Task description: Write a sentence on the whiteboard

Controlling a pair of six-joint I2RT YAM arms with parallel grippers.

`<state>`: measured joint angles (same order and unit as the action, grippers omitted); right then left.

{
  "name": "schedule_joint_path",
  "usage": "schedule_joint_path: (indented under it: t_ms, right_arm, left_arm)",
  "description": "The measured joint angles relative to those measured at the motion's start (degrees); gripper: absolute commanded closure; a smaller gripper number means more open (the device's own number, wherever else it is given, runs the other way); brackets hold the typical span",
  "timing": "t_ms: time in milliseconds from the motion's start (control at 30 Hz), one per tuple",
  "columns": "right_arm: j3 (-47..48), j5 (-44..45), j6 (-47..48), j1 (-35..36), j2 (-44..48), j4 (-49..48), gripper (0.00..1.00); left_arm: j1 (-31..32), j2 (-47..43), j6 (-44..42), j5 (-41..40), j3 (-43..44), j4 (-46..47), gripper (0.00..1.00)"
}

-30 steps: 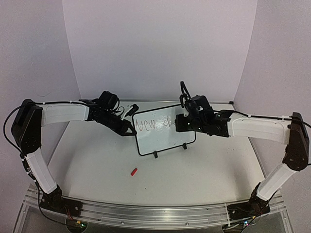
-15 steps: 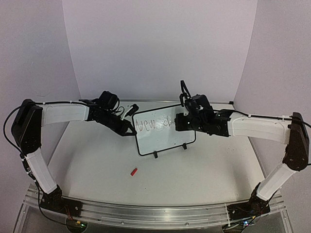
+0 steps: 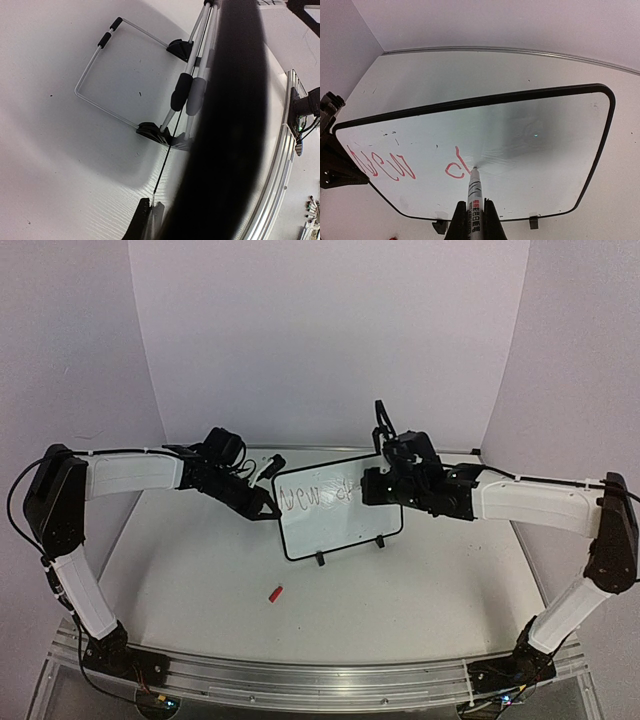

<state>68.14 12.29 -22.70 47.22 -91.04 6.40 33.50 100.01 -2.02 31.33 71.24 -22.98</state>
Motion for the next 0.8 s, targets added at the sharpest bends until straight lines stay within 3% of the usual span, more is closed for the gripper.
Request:
schedule_joint_path:
  t_ms: [800]
  right_arm:
    - [-4.8,1.8,-2.3,-0.1,1.7,-1.9,1.00]
  left_arm:
    - [0.1,0.0,-0.2,0.0,0.0,0.0,1.00]
